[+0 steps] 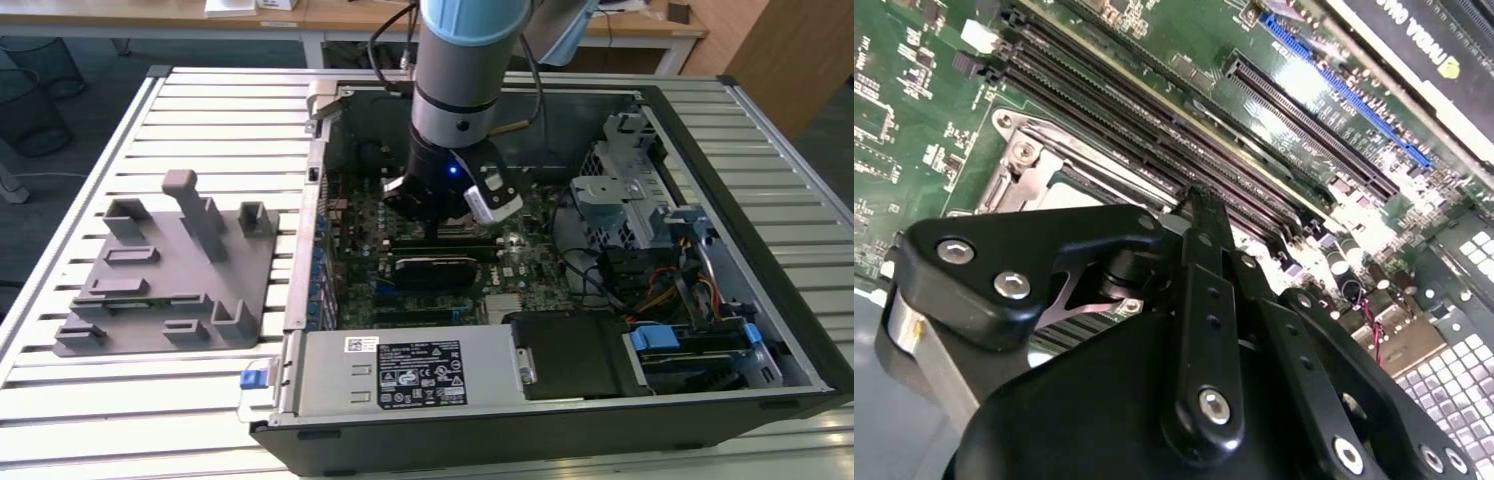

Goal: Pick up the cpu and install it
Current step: 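Install the second cpu locking lever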

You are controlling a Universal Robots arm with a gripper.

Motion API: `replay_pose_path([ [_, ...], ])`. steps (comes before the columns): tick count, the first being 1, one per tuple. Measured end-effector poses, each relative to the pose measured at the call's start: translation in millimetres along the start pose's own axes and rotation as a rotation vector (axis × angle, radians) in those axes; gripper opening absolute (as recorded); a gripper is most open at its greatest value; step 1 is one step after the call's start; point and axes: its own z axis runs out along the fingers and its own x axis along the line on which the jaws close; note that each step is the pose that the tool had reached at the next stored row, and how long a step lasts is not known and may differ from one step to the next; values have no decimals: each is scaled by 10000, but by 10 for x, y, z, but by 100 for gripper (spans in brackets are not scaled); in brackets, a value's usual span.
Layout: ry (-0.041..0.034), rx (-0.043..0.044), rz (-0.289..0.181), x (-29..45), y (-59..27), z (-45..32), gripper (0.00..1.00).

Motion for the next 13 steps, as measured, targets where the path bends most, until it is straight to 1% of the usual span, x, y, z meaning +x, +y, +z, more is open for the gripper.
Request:
replay_pose_path([
  [3, -6, -76, -6, 12, -10, 16, 11],
  [7, -19, -236, -13, 24, -38, 23, 11],
  [8, -21, -264, -14, 27, -48, 23, 11],
  [13, -28, -344, -19, 50, -78, 28, 11],
])
